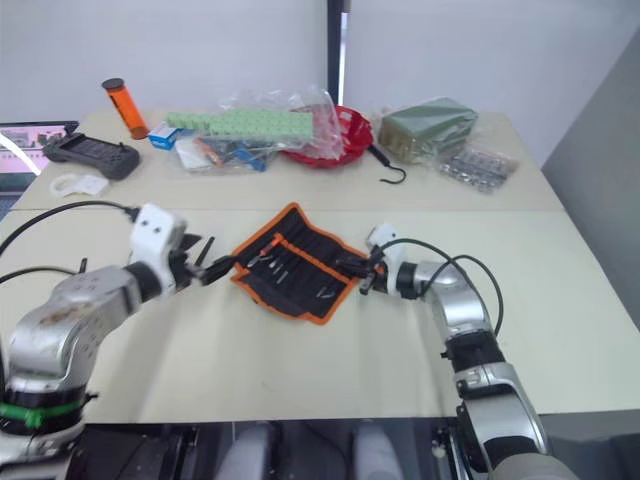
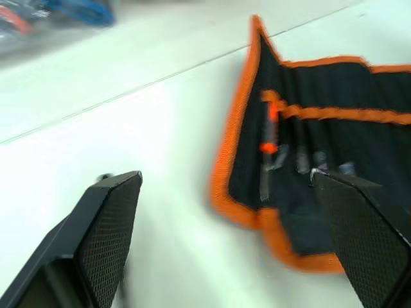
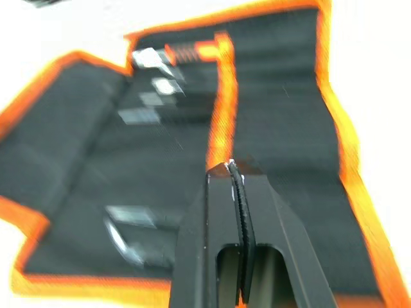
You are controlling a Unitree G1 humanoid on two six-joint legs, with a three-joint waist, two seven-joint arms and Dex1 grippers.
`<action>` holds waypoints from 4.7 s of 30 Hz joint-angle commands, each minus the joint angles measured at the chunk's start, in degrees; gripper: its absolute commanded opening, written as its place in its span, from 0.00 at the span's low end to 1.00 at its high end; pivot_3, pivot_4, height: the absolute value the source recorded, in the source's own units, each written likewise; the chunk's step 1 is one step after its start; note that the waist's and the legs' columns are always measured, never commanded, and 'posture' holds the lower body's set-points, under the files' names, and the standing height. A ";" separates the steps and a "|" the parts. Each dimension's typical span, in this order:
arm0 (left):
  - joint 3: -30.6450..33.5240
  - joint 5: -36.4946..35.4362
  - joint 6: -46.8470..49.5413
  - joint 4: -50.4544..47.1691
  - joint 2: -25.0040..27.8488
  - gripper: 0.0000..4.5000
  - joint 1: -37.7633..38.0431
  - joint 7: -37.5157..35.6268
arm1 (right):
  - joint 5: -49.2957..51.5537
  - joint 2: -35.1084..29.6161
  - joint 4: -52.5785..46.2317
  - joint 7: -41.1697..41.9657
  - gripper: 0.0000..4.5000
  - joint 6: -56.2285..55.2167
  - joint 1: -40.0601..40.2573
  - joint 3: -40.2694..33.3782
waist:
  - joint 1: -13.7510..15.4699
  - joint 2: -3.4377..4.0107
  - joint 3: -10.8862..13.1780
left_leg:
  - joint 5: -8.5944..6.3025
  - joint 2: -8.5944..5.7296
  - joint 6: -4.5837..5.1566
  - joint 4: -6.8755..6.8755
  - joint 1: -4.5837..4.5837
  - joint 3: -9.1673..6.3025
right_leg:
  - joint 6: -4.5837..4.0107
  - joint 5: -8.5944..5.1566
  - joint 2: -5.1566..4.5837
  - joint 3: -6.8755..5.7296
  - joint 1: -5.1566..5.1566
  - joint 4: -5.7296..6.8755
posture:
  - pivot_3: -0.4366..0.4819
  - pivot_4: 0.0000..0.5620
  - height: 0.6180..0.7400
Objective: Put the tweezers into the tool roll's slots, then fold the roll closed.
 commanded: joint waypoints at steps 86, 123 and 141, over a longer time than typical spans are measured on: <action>24.59 -5.93 -17.86 28.18 -2.05 0.00 3.47 12.02 | -4.02 3.55 2.77 0.92 0.00 -1.18 -1.02 2.38 | 0.41 -0.26 -0.17 | -0.01 0.06 -0.02 -0.02 0.26 0.04 | -0.10 0.04 -0.01 -0.08 0.16 0.05 | 0.48 0.27 1.00; -22.97 -11.05 27.07 6.80 -1.11 0.00 -26.19 2.03 | -2.70 2.38 -4.17 -5.56 0.00 0.88 5.76 0.36 | 0.17 -0.25 -0.14 | 0.00 0.02 -0.02 0.06 0.17 -0.04 | -0.03 0.03 0.07 -0.06 0.19 0.04 | 0.48 0.27 1.00; -25.44 -2.68 20.07 15.25 -10.30 0.00 -29.24 4.08 | -3.15 2.53 -5.25 -5.83 0.00 2.06 6.84 1.63 | 0.21 -0.25 -0.14 | 0.00 0.00 -0.02 0.14 0.17 -0.04 | -0.03 0.04 0.06 -0.05 0.22 0.05 | 0.48 0.27 1.00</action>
